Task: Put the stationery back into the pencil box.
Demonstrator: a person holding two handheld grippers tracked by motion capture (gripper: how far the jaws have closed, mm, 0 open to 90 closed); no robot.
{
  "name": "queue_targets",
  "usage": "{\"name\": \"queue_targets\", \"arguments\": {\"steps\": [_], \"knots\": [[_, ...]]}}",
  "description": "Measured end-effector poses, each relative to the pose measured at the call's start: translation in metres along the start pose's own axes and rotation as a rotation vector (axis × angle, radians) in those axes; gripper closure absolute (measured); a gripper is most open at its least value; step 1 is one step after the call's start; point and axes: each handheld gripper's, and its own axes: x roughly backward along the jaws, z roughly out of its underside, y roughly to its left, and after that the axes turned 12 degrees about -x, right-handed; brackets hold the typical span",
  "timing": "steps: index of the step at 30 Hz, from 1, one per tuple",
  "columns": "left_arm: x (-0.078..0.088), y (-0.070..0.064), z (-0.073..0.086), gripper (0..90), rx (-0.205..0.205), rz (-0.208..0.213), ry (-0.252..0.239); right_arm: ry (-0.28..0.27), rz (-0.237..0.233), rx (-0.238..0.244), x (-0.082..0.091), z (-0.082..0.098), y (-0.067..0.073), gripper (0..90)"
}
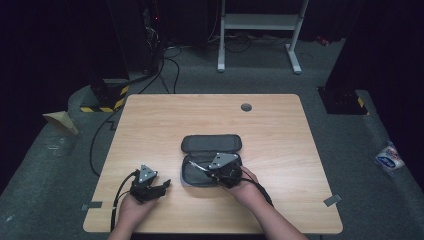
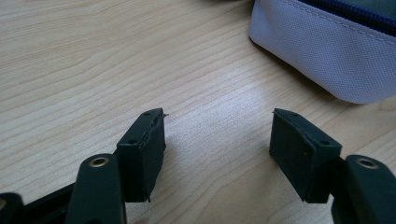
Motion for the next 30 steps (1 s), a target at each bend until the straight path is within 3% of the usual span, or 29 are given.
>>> {"name": "queue_targets", "arguments": {"steps": [5, 15, 22, 30], "knots": [[0.000, 0.000, 0.000, 35.9, 0.001, 0.000, 0.000, 0.030, -0.025, 0.002, -0.005, 0.002, -0.001, 75.6], [0.000, 0.000, 0.000, 35.9, 0.001, 0.000, -0.001, -0.005, -0.006, -0.042, 0.001, 0.001, -0.002, 70.7], [0.000, 0.000, 0.000, 35.9, 0.004, 0.000, 0.000, -0.065, 0.017, -0.115, 0.011, 0.010, -0.006, 64.7], [0.000, 0.000, 0.000, 35.9, 0.001, -0.001, -0.001, -0.143, 0.074, -0.177, 0.027, 0.026, -0.012, 59.9]]}}
